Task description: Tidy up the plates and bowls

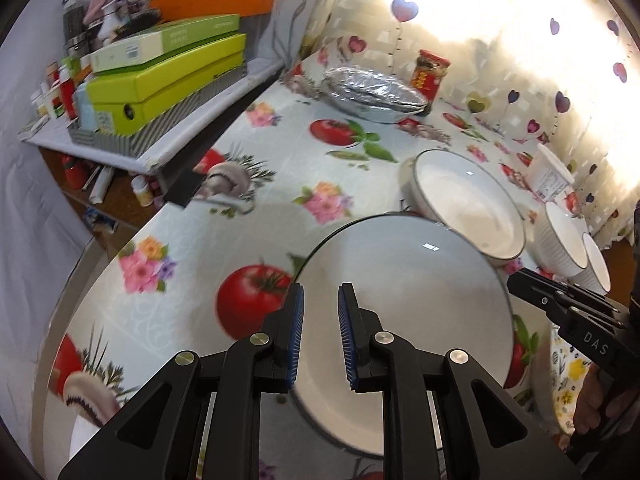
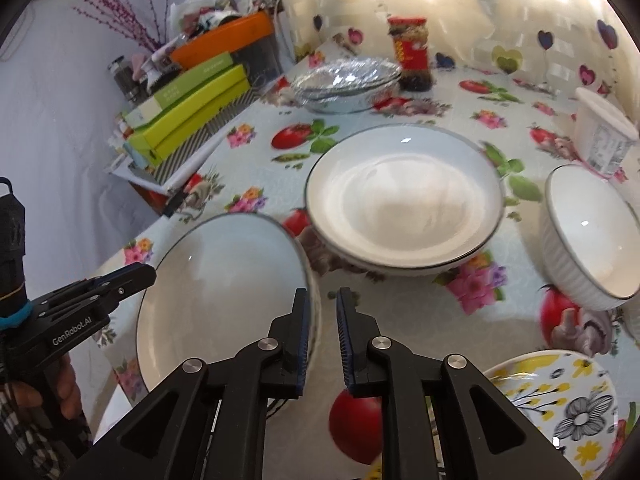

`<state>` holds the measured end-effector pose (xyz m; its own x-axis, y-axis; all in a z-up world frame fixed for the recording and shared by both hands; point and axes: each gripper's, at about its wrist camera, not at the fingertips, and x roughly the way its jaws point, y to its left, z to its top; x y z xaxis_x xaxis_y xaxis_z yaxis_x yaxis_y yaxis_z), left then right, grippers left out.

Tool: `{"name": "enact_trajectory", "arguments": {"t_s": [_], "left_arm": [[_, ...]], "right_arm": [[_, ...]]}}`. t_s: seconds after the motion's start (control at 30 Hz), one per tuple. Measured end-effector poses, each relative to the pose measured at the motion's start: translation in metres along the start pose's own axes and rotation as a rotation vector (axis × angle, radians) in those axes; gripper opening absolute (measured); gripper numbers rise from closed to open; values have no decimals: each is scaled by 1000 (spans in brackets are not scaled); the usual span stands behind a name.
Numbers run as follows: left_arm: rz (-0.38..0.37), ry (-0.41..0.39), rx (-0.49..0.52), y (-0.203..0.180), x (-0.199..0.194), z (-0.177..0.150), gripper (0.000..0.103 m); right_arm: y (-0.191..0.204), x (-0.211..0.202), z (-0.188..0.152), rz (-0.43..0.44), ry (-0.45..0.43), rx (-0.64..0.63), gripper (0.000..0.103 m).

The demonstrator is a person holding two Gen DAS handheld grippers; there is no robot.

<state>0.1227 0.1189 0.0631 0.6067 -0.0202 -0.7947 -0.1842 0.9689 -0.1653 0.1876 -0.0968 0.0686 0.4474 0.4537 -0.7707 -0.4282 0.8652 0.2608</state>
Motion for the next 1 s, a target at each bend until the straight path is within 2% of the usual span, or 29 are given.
{"name": "enact_trajectory", "arguments": {"t_s": [0.13,0.33,0.77,1.0], "left_arm": [[-31,2,29,-13,6,9,18],[-70,7,48,-27,14,20,18],[-104,44,94,-46,30,40,18],[-119,47,118,-59,41,62,18]], "right_arm": [[-14,-8,5,-18,-23,34,19],[-34,-11,8,-53,-28,82,20],[-60,-12,16,-99,-32,147,28],[-74,-1,23,-139,-19,190,28]]}}
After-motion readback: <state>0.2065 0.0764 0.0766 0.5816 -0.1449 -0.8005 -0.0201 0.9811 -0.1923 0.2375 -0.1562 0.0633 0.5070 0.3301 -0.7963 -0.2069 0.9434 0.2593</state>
